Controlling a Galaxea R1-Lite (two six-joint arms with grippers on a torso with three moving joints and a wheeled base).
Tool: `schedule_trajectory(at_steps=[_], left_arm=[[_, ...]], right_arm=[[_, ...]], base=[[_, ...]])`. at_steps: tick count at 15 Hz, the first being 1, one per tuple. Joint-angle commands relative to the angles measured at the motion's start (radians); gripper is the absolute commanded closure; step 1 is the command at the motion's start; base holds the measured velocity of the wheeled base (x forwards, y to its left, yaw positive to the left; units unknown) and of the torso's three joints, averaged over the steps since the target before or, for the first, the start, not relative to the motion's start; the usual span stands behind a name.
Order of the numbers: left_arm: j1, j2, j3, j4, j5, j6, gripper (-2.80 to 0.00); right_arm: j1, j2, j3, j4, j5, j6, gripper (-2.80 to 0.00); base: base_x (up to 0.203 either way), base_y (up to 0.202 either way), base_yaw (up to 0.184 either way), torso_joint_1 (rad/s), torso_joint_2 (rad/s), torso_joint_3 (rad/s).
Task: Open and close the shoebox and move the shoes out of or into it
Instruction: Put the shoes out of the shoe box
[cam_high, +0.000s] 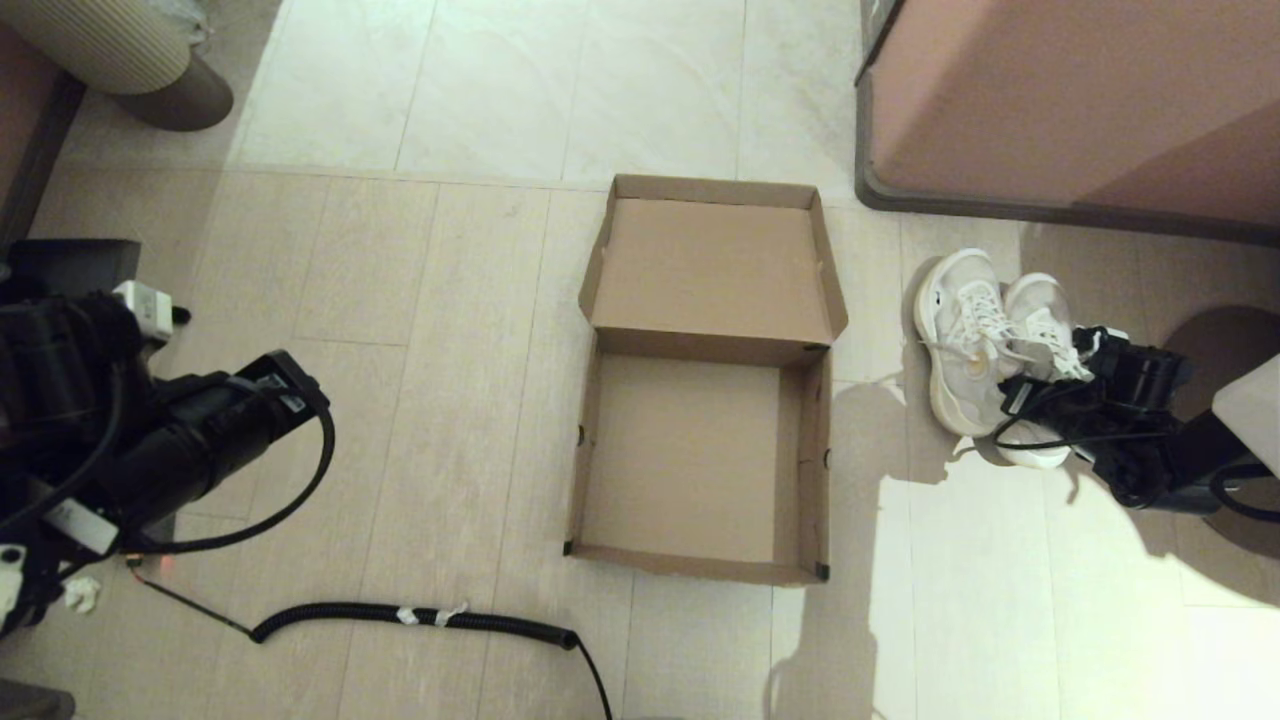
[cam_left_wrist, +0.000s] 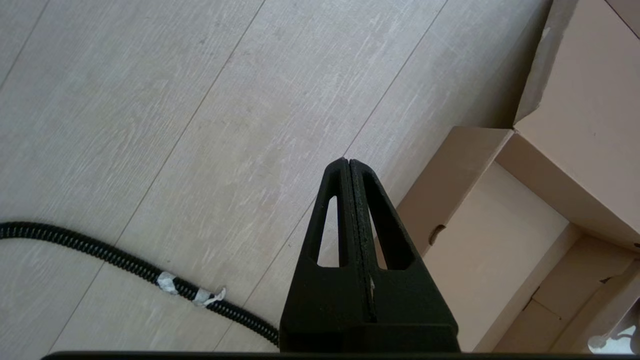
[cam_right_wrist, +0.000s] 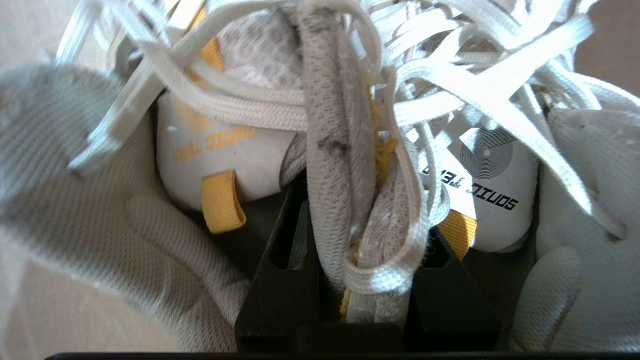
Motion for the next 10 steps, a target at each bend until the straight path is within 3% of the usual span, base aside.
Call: schedule_trajectory(at_steps=[1,6,10], left_arm=[[0.009,-0.001,0.006,-0.005,0.0,-0.003,0.0],[0.028,-0.008,0.007,-0.004,-0.003,-0.009,0.0],[0.08,-0.014,0.005,-0.004,-0.055,-0.007,0.0]], right_arm=[[0.0,0.018,-0.007,-0.004,0.002,0.001,0.0],[0.0,0.03,-0.025,-0.002,0.002,-0.025,0.0],[0.0,-0.009,0.001,0.01,-0.001,-0.028,0.0]], base=[[0.0,0.0,0.0,0.0,0.0,0.0],[0.0,0.0,0.0,0.0,0.0,0.0],[0.0,0.0,0.0,0.0,0.0,0.0]])
